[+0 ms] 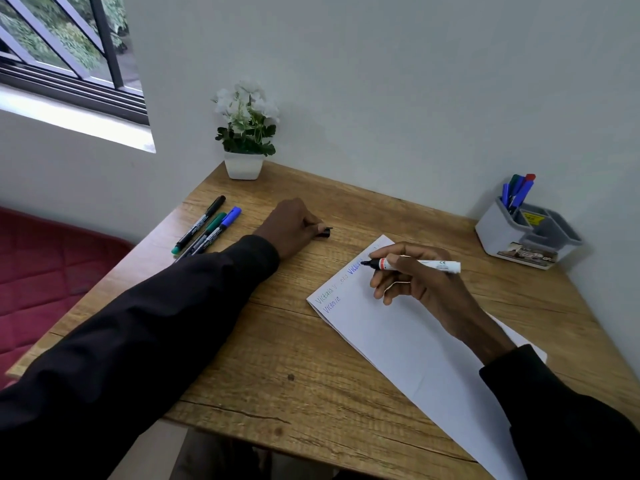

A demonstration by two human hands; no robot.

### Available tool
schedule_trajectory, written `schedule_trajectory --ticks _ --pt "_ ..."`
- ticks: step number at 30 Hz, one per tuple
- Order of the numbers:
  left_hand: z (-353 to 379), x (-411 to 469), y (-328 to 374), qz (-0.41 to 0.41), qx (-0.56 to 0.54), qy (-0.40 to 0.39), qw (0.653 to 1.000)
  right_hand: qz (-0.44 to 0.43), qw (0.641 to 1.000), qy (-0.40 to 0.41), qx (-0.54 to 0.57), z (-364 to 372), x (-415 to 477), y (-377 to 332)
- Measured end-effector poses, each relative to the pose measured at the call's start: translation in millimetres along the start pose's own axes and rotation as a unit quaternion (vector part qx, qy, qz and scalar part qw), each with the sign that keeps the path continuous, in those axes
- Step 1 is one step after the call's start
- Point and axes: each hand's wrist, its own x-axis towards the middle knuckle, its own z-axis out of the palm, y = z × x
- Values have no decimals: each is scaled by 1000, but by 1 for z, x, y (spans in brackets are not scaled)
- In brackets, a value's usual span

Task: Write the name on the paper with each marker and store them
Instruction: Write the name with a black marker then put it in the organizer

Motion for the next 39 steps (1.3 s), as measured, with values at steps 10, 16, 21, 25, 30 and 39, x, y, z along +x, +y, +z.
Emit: schedule_trajectory --ticks 10,16,21,25,30,39 --pt "-12 -15 2 74 -111 -59 989 -44 998 -15 -41 16 -8 6" --pt "-13 -28 10 48 -147 -228 961 -85 994 -2 -68 27 -12 23" --pt "-7 -27 8 48 -113 -246 961 -95 993 -4 -75 29 -12 28" --pt "-7 -26 8 52 -92 -254 962 -94 992 10 -87 31 -12 31" --pt "-8 -24 6 47 -100 -267 957 -98 989 10 -111 32 -10 33" --pt "-5 -22 0 52 -110 -268 956 -113 985 32 -126 34 -12 34"
